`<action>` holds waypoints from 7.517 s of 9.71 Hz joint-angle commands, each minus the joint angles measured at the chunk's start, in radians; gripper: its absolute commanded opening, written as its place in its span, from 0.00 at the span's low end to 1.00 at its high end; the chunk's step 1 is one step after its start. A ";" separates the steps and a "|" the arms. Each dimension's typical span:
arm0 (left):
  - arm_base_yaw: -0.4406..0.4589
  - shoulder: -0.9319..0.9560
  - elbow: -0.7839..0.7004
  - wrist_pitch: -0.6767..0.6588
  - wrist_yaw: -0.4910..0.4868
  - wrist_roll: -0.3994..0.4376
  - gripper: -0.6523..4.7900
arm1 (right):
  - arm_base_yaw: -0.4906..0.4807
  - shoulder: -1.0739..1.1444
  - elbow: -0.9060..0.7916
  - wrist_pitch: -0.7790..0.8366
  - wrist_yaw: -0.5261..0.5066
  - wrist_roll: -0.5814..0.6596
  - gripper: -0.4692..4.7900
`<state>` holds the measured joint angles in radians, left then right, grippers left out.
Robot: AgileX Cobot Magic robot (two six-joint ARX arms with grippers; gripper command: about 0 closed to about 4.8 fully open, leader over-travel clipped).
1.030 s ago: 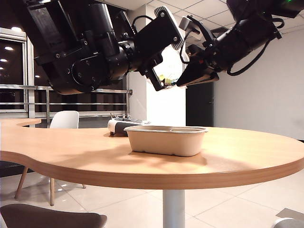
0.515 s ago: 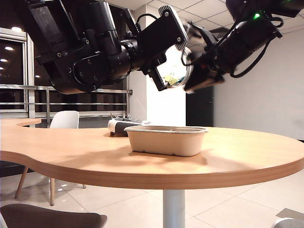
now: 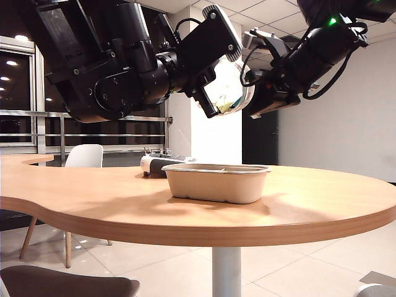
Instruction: Pick up the box filled with clips, pour some clips from it into the rectangular paper box, and then put the clip box back on the table.
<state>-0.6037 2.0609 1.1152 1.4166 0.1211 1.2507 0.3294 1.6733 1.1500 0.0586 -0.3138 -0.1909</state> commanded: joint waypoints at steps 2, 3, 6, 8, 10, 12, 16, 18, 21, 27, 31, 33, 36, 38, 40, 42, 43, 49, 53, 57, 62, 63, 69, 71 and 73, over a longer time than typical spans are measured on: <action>0.003 -0.003 0.002 0.018 -0.010 -0.021 0.11 | -0.003 -0.008 0.004 0.040 -0.198 0.006 0.09; 0.003 -0.003 0.002 0.018 -0.012 -0.021 0.11 | -0.004 -0.008 0.004 0.014 -0.205 0.005 0.09; 0.005 -0.003 0.002 0.013 -0.011 -0.021 0.11 | -0.002 -0.008 0.003 -0.046 -0.373 -0.023 0.09; 0.003 -0.003 0.002 0.014 -0.006 -0.021 0.11 | -0.003 -0.008 0.003 -0.010 -0.304 -0.022 0.09; 0.003 -0.003 0.003 0.031 -0.004 -0.021 0.11 | -0.003 -0.008 0.003 0.031 -0.184 -0.022 0.09; 0.003 -0.003 0.004 0.031 -0.003 -0.021 0.11 | -0.005 -0.008 0.003 0.039 -0.175 -0.022 0.09; 0.006 -0.003 0.005 0.033 0.034 0.040 0.11 | -0.004 -0.008 0.003 -0.014 -0.262 -0.022 0.09; 0.015 -0.003 0.005 0.033 0.068 0.091 0.11 | -0.004 -0.008 0.003 -0.060 -0.250 -0.022 0.09; 0.035 -0.003 0.027 0.037 0.100 0.154 0.11 | -0.005 -0.009 0.004 -0.080 -0.070 -0.019 0.09; 0.035 -0.003 0.069 0.039 0.101 0.291 0.11 | -0.004 -0.009 0.004 -0.031 -0.070 -0.019 0.09; 0.035 -0.003 0.069 0.039 0.100 0.143 0.11 | -0.004 -0.008 0.004 0.205 -0.156 -0.014 0.09; 0.035 -0.003 0.069 0.039 -0.003 -0.152 0.11 | -0.005 -0.008 0.004 0.105 -0.023 0.019 0.09; 0.048 -0.003 0.069 0.035 -0.035 -0.453 0.11 | -0.004 -0.008 0.003 0.055 -0.090 0.019 0.09; 0.072 -0.003 0.069 -0.138 -0.116 -0.772 0.11 | -0.005 -0.008 0.003 0.040 -0.089 0.019 0.09; 0.079 -0.003 0.069 -0.175 -0.091 -0.990 0.11 | -0.008 -0.006 0.003 0.043 -0.085 0.019 0.09; 0.079 -0.003 0.069 -0.130 -0.091 -0.910 0.11 | -0.008 -0.006 0.003 0.043 -0.084 0.019 0.09; 0.079 -0.003 0.069 0.020 -0.092 -0.699 0.11 | -0.008 -0.003 0.003 0.044 -0.043 0.019 0.09; 0.074 0.000 0.043 -0.001 0.070 -0.027 0.11 | -0.009 -0.003 0.003 0.038 -0.228 0.019 0.09; 0.043 0.021 -0.021 -0.084 0.105 0.084 0.11 | -0.007 -0.002 0.003 -0.124 -0.338 0.002 0.09; 0.030 -0.002 -0.020 0.012 -0.082 -0.072 0.11 | -0.012 -0.033 0.003 -0.182 0.031 0.001 0.09; 0.042 -0.109 0.018 -0.495 -0.433 -0.371 0.11 | -0.020 -0.058 0.010 -0.152 0.020 0.042 0.09; 0.047 -0.125 0.022 -0.541 -0.449 -0.396 0.11 | -0.020 -0.059 0.010 -0.153 -0.003 0.055 0.09; 0.302 -0.246 0.409 -1.790 -0.349 -1.083 0.11 | -0.019 -0.125 0.014 -0.167 -0.053 0.125 0.09; 0.318 -0.185 0.409 -1.849 -0.333 -1.103 0.11 | -0.019 -0.125 0.014 -0.167 -0.066 0.125 0.09; 0.319 -0.062 0.410 -1.821 -0.275 -1.174 0.44 | -0.019 -0.125 0.014 -0.159 -0.073 0.119 0.09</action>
<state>-0.2871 1.9972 1.5208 -0.4160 -0.1566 0.0948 0.3099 1.5566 1.1595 -0.1188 -0.3824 -0.0711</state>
